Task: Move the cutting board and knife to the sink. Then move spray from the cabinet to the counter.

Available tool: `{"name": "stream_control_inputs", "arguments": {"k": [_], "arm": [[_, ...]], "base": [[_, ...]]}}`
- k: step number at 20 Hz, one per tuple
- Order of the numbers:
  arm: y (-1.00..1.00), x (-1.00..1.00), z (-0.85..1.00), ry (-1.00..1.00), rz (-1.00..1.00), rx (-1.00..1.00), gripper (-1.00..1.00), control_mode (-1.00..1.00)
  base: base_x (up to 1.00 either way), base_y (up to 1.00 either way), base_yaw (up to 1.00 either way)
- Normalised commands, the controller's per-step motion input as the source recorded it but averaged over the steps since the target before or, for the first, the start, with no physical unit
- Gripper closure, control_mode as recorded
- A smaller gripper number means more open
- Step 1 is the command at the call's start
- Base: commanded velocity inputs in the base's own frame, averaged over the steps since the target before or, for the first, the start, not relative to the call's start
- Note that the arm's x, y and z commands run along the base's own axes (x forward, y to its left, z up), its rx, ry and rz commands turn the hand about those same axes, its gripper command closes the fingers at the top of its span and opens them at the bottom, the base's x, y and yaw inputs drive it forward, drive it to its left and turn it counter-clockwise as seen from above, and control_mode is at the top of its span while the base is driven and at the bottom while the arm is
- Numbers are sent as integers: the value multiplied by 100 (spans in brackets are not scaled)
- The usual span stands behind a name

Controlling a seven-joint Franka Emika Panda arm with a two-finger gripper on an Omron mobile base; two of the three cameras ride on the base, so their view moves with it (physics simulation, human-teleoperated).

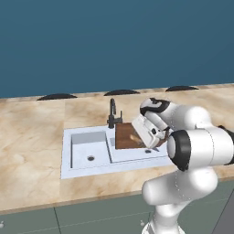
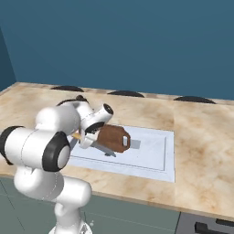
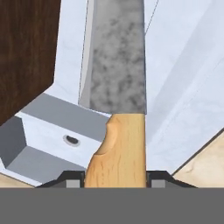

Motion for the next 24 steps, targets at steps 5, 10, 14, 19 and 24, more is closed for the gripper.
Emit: {"name": "stream_control_inputs", "arguments": {"k": [5, 10, 14, 19, 24], "arm": [[0, 24, -11, 0, 0, 1, 100, -100], [0, 32, -7, 0, 0, 1, -100, -100], [0, 24, 0, 0, 0, 0, -100, -100], [0, 0, 0, -1, 0, 0, -100, -100], [0, 0, 0, -2, 0, 0, -100, -100]], "base": [[0, 0, 0], [0, 0, 0], [0, 0, 0], [0, 0, 0], [0, 0, 0]]}}
